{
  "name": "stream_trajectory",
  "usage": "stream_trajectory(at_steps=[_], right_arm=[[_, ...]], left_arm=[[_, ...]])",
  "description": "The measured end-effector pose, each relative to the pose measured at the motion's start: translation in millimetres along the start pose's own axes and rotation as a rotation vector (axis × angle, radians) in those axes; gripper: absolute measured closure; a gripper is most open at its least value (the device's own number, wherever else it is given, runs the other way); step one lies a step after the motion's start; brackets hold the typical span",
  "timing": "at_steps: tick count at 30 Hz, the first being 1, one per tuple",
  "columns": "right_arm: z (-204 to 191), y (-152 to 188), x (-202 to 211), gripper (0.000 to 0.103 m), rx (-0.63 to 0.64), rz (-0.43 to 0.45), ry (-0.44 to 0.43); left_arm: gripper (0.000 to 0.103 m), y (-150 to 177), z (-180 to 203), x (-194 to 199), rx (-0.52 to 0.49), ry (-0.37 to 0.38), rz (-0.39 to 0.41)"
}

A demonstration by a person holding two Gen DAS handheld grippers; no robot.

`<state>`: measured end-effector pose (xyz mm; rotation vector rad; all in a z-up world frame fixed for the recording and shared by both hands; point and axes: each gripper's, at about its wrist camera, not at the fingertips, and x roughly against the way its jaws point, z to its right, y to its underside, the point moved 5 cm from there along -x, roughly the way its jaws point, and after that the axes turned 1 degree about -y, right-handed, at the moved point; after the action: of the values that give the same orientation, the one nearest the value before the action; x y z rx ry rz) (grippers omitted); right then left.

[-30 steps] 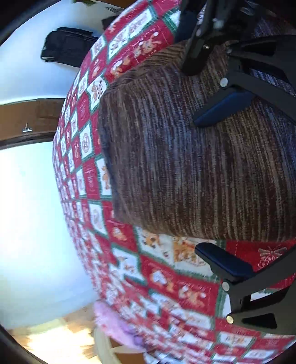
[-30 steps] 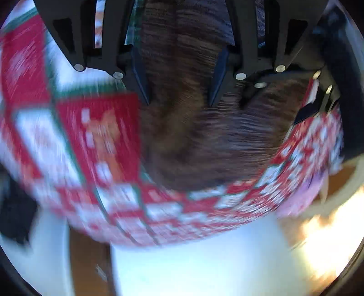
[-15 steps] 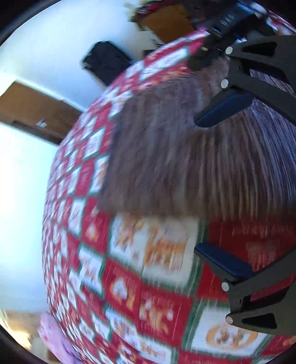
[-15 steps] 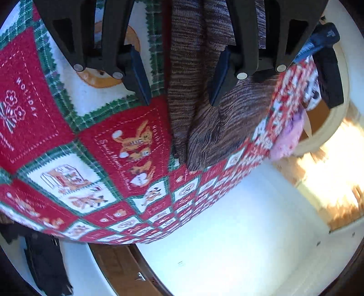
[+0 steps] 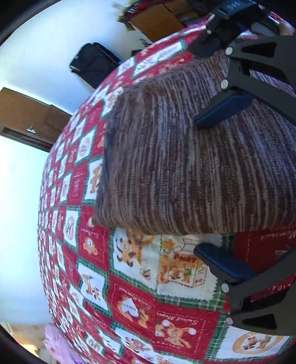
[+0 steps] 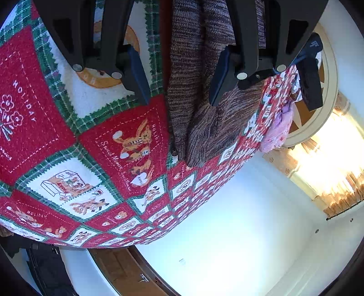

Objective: Fold small clothes

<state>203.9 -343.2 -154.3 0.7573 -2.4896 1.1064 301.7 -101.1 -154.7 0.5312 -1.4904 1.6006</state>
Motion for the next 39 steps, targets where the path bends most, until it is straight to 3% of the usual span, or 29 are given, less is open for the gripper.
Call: stream_trajectory(at_steps=[7, 10, 13, 15, 17, 20, 26, 30, 33, 35, 39], right_arm=[[1, -7, 1, 0.048, -0.019, -0.017, -0.009], [8, -22, 9, 0.040, -0.048, 0.053, 0.032], [4, -16, -13, 0.039, -0.037, -0.066, 0.006], [-15, -10, -22, 0.037, 0.093, -0.114, 0.039], [-41, 6, -37, 0.039, 0.194, -0.206, -0.022], [-56, 17, -48, 0.039, 0.341, -0.217, 0.114], [-32, 6, -43, 0.041, 0.155, -0.190, -0.004], [-45, 9, -54, 0.038, 0.240, -0.225, 0.066], [-53, 12, -56, 0.052, 0.308, -0.221, 0.138], [-50, 12, -56, 0.069, 0.289, -0.211, 0.101], [-53, 14, -49, 0.072, 0.314, -0.175, 0.106]], left_arm=[[0.000, -1, -4, 0, 0.020, 0.033, 0.011], [0.000, 0, -3, 1, 0.021, 0.032, 0.013], [0.000, 0, -3, 1, 0.020, 0.031, 0.016], [0.000, 0, -4, 2, 0.024, 0.037, 0.017], [0.000, 0, -6, 3, 0.030, 0.046, 0.021], [0.000, 0, -6, 3, 0.031, 0.049, 0.021], [0.000, 0, -6, 1, 0.032, 0.047, 0.016], [0.000, 0, -3, 0, 0.019, 0.033, 0.012], [0.010, -1, -5, 3, 0.039, 0.052, 0.027], [0.026, 0, -4, 6, 0.040, 0.083, 0.044], [0.031, 0, 1, 7, 0.013, 0.078, 0.053]])
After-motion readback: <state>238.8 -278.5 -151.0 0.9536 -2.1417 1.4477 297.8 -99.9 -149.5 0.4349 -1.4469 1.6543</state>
